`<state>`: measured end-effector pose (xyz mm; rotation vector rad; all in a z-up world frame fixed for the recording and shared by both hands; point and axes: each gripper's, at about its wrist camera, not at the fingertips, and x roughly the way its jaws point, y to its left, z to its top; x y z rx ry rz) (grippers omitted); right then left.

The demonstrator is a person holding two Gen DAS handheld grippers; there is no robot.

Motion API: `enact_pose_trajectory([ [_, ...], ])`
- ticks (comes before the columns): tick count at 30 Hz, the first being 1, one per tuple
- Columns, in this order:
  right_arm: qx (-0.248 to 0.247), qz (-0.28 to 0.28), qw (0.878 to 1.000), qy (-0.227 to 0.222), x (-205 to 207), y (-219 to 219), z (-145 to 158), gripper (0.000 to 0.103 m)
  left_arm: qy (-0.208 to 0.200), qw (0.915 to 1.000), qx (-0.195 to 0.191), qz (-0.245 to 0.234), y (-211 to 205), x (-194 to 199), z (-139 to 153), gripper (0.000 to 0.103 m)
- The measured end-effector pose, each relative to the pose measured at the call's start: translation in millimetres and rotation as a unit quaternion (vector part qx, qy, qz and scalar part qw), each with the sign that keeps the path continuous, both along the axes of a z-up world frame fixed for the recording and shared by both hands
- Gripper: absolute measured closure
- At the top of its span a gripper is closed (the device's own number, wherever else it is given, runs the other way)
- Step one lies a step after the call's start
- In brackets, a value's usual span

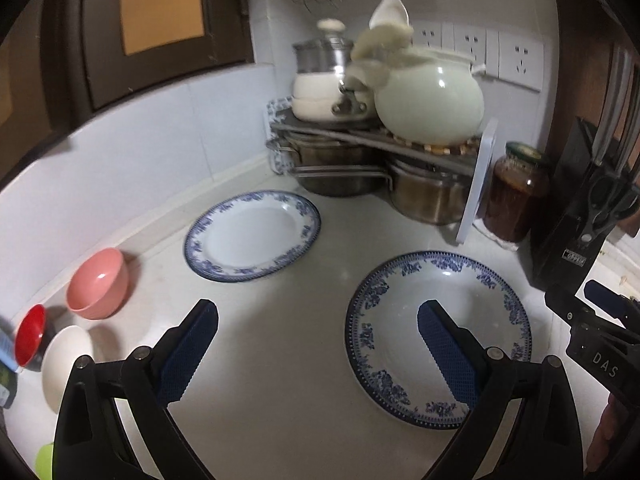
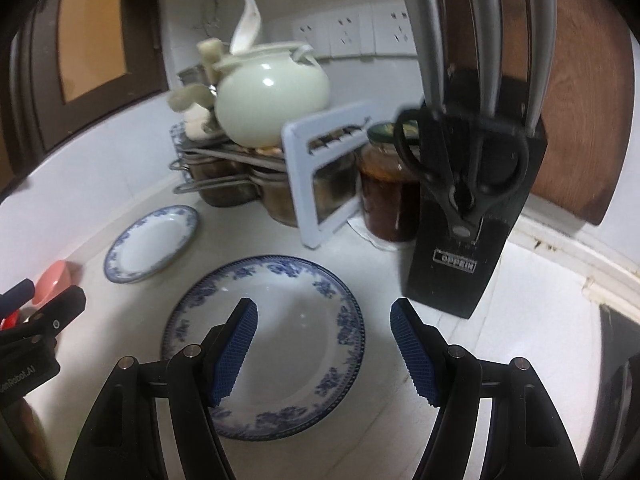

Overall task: Organize plates and bowls
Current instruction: 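Move both tools to the large blue-and-white patterned plate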

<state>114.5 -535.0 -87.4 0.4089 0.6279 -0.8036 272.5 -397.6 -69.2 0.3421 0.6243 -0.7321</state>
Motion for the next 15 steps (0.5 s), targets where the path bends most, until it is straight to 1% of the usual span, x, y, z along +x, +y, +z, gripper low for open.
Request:
enact_pose_trajectory([
  [6, 0.025, -0.01, 0.999, 0.019, 8, -21, -25, 0.033, 0.025, 0.9994, 0.023, -0.009, -21, 10, -27, 0.007],
  [8, 0.031, -0.012, 0.999, 0.021, 9, -25, -31, 0.033, 0.032, 0.9988, 0.035, -0.012, -28, 12, -36, 0.012],
  [15, 0.051, -0.012, 0.998, 0.035, 18, -38, -52, 0.034, 0.063, 0.9962, 0.057, -0.02, -44, 24, -62, 0.02],
])
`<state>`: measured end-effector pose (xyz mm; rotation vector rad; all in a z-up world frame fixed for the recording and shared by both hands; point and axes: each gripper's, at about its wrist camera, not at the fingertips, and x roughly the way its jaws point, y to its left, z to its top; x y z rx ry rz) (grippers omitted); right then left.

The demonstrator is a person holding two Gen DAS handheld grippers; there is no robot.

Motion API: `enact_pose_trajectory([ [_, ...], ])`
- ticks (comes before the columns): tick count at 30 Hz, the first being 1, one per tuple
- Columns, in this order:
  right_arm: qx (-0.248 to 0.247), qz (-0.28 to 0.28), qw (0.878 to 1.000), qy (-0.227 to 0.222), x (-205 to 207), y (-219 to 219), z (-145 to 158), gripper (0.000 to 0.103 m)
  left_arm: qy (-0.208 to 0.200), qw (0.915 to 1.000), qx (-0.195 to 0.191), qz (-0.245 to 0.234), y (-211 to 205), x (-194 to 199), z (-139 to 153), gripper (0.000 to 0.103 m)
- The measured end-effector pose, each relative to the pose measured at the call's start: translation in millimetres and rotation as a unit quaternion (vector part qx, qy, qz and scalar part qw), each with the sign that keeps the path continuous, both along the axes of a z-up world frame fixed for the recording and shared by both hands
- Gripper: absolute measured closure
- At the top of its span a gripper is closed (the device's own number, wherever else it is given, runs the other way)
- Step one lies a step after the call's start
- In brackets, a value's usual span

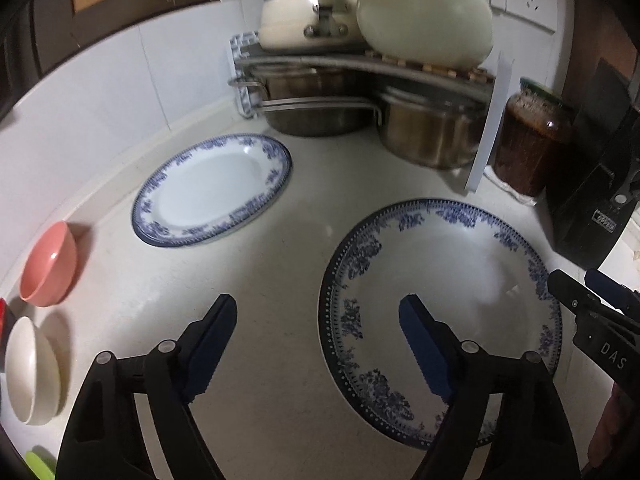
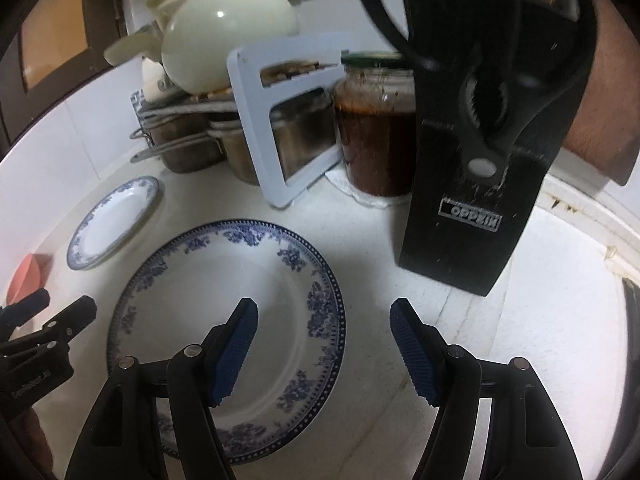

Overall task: Organize plates and bowls
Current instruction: 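Move both tools to the large blue-and-white patterned plate, then close the left tool on the patterned plate rim while the right tool grips beside it, then lift the patterned plate with both tools and carry it toward the green plate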

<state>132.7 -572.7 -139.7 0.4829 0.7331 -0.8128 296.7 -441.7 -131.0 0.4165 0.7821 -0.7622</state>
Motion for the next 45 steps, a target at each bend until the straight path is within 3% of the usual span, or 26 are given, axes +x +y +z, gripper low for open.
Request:
enact_pose_trajectory([
  [6, 0.008, 0.001, 1.0, 0.01, 7, -7, -14, 0.035, 0.034, 0.9993, 0.015, -0.007, -14, 9, -20, 0.03],
  [8, 0.016, 0.003, 1.0, 0.011, 9, -10, -18, 0.041, 0.037, 0.9991, 0.019, -0.008, -17, 11, -23, 0.032],
  [18, 0.035, 0.012, 0.999, 0.016, 16, -15, -32, 0.051, 0.05, 0.9983, 0.025, -0.015, -25, 16, -34, 0.042],
  [28, 0.039, 0.021, 0.999, 0.021, 20, -17, -33, 0.065, 0.077, 0.9965, 0.023, -0.02, -33, 20, -38, 0.063],
  [45, 0.033, 0.019, 0.999, 0.029, 16, -14, -31, 0.07, 0.07, 0.9972, 0.013, -0.021, -26, 13, -32, 0.067],
])
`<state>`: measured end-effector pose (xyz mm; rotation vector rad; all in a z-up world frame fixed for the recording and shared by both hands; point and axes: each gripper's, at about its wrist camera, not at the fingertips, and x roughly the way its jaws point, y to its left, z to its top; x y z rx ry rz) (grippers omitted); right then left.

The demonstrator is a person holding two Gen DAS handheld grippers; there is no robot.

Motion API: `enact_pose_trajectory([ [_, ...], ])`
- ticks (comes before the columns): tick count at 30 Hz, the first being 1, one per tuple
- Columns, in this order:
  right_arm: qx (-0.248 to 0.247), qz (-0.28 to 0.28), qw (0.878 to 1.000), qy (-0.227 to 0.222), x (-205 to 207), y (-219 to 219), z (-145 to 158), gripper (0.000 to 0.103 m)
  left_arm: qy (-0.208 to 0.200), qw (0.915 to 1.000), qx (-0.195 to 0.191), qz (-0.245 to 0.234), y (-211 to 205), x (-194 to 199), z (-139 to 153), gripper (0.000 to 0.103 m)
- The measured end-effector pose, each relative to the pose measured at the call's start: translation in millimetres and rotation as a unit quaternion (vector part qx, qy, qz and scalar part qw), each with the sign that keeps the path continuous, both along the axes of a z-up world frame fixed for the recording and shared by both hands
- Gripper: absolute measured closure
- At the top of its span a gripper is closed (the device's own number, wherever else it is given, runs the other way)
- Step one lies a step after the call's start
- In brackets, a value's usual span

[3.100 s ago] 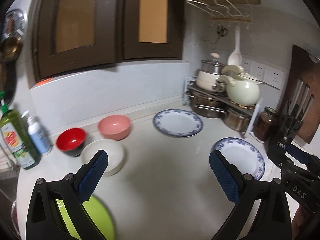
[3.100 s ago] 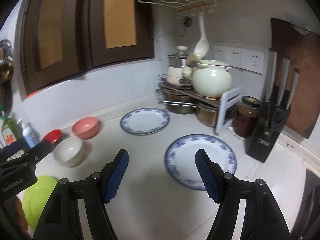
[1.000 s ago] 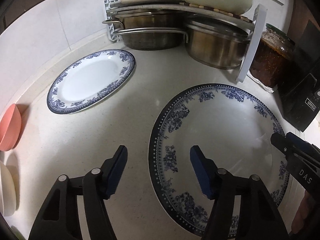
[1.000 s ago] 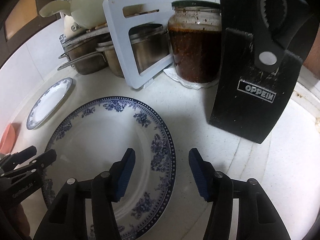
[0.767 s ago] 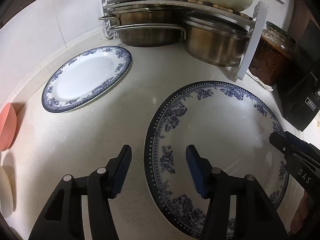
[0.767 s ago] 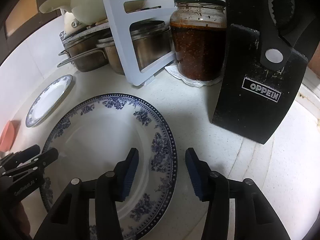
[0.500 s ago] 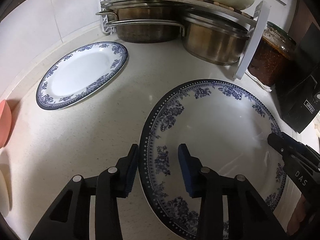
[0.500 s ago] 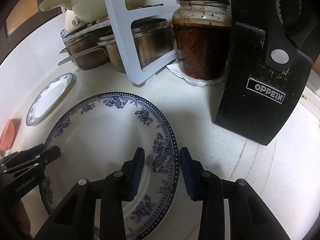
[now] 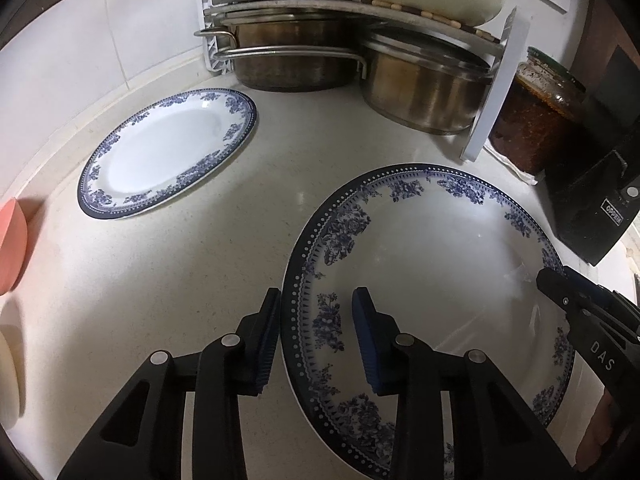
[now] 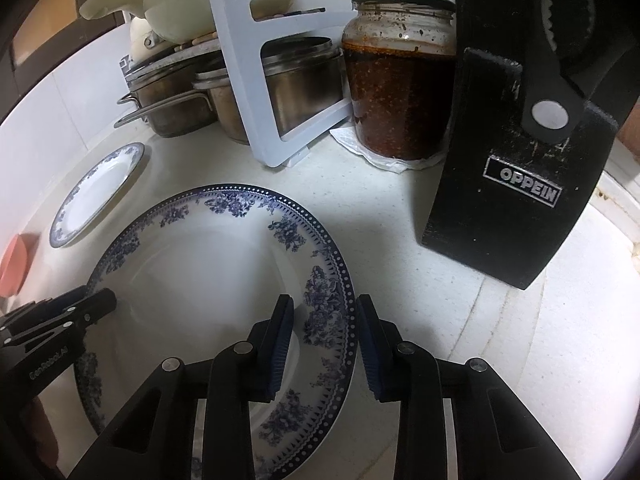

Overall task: Organize plates and bowls
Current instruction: 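Lift the patterned plate with both tools and carry it toward the green plate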

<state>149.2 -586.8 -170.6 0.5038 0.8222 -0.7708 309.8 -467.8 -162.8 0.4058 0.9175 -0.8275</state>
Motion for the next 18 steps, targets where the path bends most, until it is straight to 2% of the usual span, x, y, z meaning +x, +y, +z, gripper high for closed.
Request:
enact_pose_trajectory([
  [18, -0.029, 0.021, 0.999, -0.023, -10, 37, 46, 0.07, -0.024, 0.9983, -0.039, 0.035, 55, -16, 49, 0.068],
])
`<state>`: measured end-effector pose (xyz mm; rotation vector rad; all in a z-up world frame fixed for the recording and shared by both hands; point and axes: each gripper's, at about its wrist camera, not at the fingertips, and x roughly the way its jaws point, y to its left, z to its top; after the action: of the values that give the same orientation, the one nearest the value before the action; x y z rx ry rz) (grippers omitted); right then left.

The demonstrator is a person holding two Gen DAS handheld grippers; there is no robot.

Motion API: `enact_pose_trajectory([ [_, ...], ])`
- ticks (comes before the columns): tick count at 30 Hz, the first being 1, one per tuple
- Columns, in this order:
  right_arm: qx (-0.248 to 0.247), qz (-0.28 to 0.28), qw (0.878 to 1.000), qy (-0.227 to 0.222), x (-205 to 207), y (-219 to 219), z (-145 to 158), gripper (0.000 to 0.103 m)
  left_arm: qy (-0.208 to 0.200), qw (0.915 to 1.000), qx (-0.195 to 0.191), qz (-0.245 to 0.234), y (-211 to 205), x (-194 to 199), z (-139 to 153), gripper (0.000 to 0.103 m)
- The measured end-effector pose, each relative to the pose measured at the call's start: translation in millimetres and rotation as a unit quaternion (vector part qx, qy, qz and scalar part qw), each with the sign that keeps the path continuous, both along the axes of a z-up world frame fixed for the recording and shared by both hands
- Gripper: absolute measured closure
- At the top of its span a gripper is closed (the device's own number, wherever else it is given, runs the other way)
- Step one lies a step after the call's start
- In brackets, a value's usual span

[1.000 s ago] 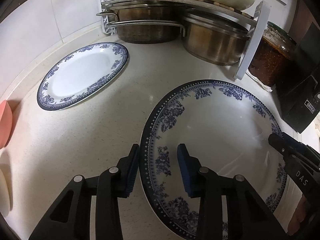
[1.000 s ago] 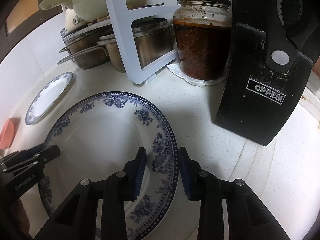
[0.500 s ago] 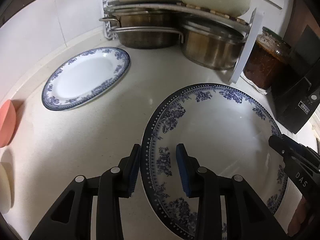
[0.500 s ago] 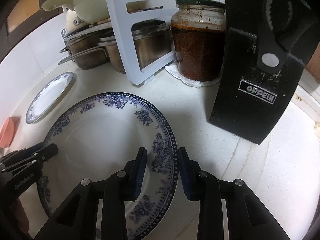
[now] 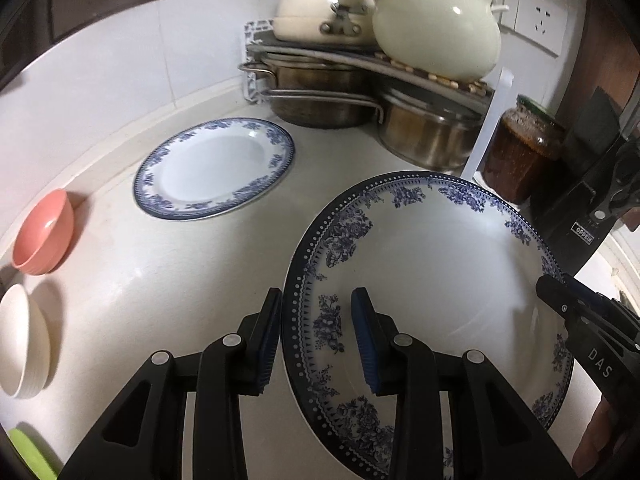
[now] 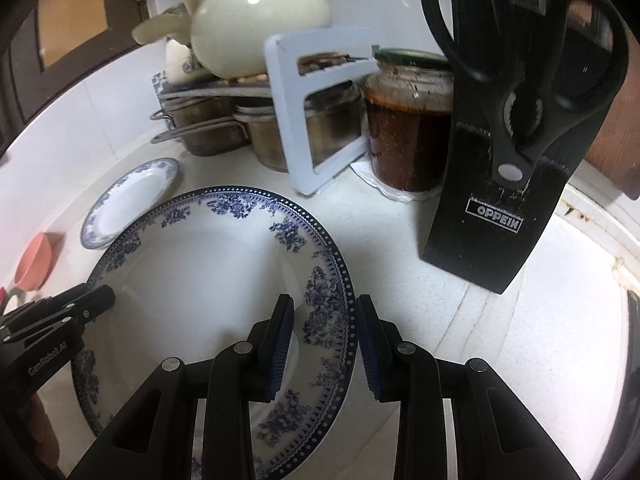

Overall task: Organize plates and bowls
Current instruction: 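Lift the patterned plate with both tools and carry it toward the green plate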

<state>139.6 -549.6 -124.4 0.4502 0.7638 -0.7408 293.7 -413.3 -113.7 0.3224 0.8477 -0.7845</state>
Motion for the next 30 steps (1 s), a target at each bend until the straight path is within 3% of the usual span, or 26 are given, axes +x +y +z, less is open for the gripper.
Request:
enact_pose_trajectory([
  [14, -0.022, 0.045, 0.998, -0.023, 6, 48, 32, 0.07, -0.021, 0.9979, -0.031, 0.053, 64, -13, 32, 0.068],
  [30, -0.044, 0.117, 0.991, -0.047, 22, 110, 56, 0.07, -0.04, 0.9896, -0.053, 0.128, 150, -20, 52, 0.068],
])
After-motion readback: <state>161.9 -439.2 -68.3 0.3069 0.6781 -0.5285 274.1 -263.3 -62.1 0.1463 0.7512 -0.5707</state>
